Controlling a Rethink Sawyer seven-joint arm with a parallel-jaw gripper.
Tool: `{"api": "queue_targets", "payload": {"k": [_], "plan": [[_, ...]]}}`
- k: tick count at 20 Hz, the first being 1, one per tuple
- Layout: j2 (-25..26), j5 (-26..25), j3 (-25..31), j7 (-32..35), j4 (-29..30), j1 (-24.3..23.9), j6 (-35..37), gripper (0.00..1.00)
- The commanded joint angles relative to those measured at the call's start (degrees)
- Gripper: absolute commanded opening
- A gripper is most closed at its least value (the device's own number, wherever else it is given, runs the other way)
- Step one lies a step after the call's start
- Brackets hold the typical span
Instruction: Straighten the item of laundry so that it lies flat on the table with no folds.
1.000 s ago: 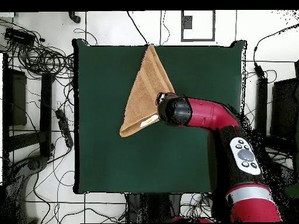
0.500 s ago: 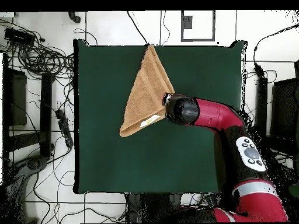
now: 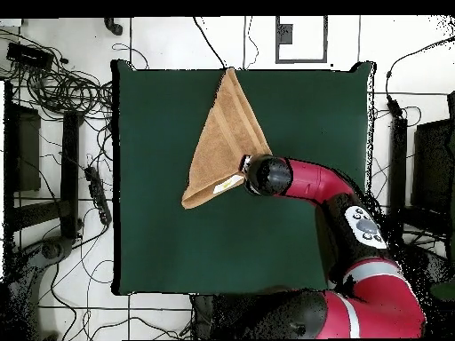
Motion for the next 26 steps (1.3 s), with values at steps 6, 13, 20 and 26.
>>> {"api": "queue_targets", "payload": {"k": [6, 13, 20, 26], "plan": [[1.8, -0.7, 7.1, 1.9, 3.3, 2.1, -3.4, 1.0], [1.9, -0.9, 6.8, 2.6, 3.5, 2.4, -5.1, 1.0], [0.3, -1.1, 5.0, 4.7, 4.0, 3.5, -7.1, 1.0], [-4.9, -1.7, 3.1, 4.0, 6.7, 2.7, -5.7, 1.0]]}}
